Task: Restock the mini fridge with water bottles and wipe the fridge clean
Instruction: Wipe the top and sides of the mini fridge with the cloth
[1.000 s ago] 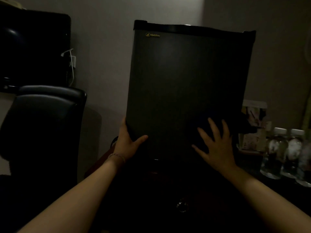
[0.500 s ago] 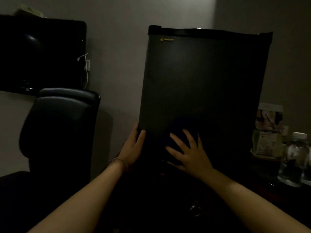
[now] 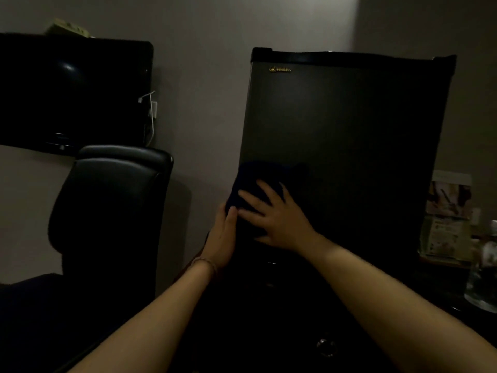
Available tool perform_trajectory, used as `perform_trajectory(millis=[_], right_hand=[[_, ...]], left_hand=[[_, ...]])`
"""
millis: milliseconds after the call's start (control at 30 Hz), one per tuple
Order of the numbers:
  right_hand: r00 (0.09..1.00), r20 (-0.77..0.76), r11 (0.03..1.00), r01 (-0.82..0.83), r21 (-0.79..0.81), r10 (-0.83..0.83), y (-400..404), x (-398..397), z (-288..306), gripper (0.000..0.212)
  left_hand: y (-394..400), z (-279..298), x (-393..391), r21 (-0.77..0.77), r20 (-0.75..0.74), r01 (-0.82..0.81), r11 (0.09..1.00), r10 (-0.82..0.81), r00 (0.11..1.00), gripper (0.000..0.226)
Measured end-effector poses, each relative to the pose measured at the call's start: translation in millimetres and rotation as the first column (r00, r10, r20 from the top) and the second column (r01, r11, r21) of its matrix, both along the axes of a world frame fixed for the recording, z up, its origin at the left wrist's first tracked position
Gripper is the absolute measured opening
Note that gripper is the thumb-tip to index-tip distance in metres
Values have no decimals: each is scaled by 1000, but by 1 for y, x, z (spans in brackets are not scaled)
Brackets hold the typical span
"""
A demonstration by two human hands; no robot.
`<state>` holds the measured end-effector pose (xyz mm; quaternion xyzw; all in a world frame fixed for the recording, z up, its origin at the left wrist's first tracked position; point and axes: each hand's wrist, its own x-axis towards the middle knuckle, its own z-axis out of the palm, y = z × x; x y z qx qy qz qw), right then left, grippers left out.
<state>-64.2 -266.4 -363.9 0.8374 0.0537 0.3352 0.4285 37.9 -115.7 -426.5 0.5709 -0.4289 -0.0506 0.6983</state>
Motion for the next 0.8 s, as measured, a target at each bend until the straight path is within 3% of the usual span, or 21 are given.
perform_trajectory(millis=[100,200,400,600,800], right_hand=[[984,179,998,-32,60,21,3,2,57,61],[960,275,994,27,108,-56,2,-3,111,66],[861,468,938,29,345,-198,-27,-51,158,70],[765,585,889,-36,457,-270,-77,-124,141,70],[764,567,875,-7,484,-308,-105,-164,47,67]], left_hand=[[-2,3,-7,42,31,31,999,-33,999,75],[-11,1,-7,104,75,40,994,-48,996,85],[-23,-2,-15,73,106,-42,996,34,994,97],[-27,-4,-20,21,101,-97,995,94,990,95],[-28,-2,-26,-28,100,-133,991,135,986,98]])
